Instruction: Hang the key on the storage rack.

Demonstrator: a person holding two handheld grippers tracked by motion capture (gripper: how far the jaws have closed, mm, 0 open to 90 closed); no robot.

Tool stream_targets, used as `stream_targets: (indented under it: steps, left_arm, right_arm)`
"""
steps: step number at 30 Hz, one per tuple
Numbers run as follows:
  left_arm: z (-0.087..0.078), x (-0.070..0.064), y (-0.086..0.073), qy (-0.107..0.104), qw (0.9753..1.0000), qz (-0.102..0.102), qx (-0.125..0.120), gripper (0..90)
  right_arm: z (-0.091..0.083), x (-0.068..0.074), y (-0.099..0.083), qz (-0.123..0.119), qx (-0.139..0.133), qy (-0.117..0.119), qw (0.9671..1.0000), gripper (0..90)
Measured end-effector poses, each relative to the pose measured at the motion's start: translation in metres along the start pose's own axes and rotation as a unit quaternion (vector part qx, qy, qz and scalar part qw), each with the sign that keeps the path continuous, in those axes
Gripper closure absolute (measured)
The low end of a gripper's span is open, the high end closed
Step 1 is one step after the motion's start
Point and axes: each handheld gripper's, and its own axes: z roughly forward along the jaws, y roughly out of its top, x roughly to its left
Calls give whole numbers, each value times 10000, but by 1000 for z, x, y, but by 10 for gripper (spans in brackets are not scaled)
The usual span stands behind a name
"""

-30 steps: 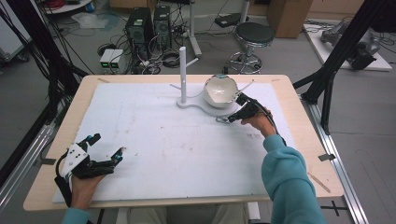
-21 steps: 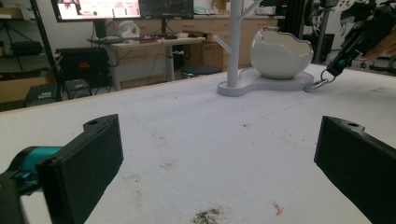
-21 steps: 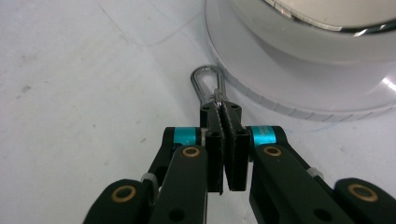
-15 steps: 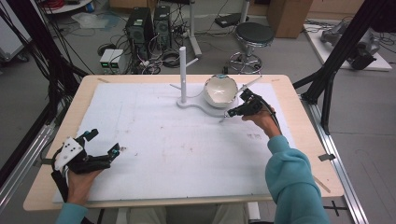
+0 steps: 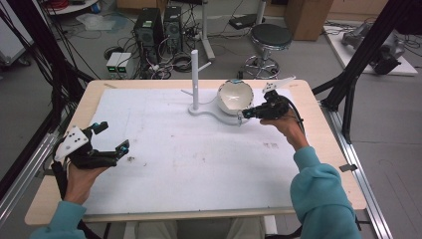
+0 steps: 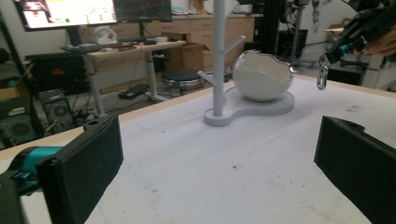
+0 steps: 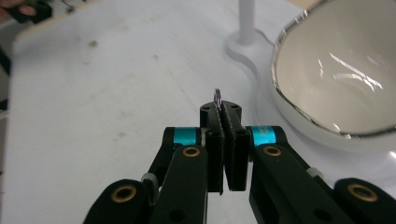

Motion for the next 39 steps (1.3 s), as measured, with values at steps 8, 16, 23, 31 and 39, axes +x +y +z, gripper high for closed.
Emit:
stream_targets:
  steps: [8, 16, 23, 31, 39]
  left_arm:
    - [25, 3, 39, -780, 9968, 101, 158, 17]
    - [50, 1, 69, -1412, 9893, 189, 303, 17]
    - [73, -4, 94, -1944, 9793, 174, 536, 17]
    - [97, -16, 115, -2419, 9669, 354, 735, 17]
    - [121, -36, 126, -2803, 9549, 476, 852, 17]
  right_arm:
    - [-13, 18, 11, -346, -641, 467, 9962, 889]
    - [-15, 36, 20, -693, -847, 793, 9908, 889]
    - [-13, 58, 41, -1093, -1105, 1086, 9819, 888]
    - [-6, 83, 59, -1365, -1131, 1385, 9744, 888]
    - [1, 93, 68, -1522, -1164, 1472, 9704, 888]
